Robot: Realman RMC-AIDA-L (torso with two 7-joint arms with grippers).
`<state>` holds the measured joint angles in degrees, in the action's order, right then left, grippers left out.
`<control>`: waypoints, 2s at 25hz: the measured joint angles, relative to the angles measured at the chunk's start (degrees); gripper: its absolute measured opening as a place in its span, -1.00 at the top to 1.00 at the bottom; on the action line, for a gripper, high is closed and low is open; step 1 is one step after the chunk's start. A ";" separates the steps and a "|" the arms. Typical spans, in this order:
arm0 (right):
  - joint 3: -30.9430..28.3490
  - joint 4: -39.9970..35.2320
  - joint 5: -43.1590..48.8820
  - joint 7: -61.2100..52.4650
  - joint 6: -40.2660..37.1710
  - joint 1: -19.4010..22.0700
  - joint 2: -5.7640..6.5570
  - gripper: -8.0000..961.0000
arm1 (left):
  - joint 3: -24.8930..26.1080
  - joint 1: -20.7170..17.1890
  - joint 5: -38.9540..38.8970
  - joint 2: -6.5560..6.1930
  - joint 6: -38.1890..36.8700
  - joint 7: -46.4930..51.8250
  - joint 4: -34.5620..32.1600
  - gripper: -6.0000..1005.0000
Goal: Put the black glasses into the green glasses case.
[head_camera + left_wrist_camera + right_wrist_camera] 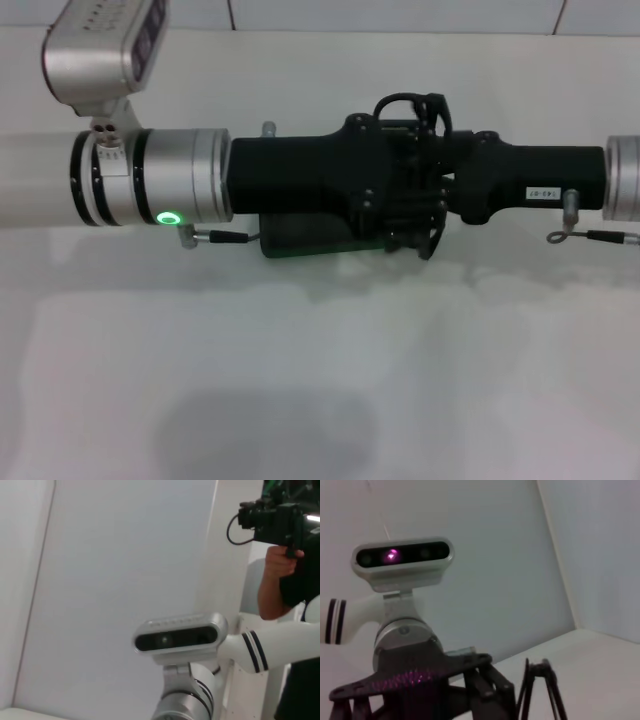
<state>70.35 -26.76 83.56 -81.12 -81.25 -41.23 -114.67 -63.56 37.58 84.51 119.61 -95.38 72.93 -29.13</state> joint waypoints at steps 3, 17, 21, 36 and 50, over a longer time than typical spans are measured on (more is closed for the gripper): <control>-2.07 -0.11 0.01 0.00 -0.03 0.78 0.26 0.75 | 1.22 -0.23 -0.05 -0.03 0.02 0.01 -0.04 -0.17; -5.62 -0.72 -0.43 -0.09 -0.81 1.95 1.37 0.75 | 1.55 0.08 0.91 -0.17 1.12 -0.07 -0.08 -0.18; -6.17 -1.06 -0.25 0.15 -1.57 1.97 1.37 0.75 | 1.39 1.38 3.25 -0.17 1.16 1.66 0.07 -0.17; -5.52 -2.04 2.92 0.41 -3.13 2.15 0.67 0.74 | 1.50 2.17 3.82 -0.07 1.42 2.38 0.47 -0.16; -3.59 -6.85 2.56 13.80 4.02 6.53 -1.50 0.74 | 13.88 -4.00 2.10 -0.96 3.22 1.06 -0.88 -0.17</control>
<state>66.76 -33.61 86.13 -67.31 -77.23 -34.70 -116.17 -49.68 33.58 86.61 118.65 -92.15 73.99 -30.01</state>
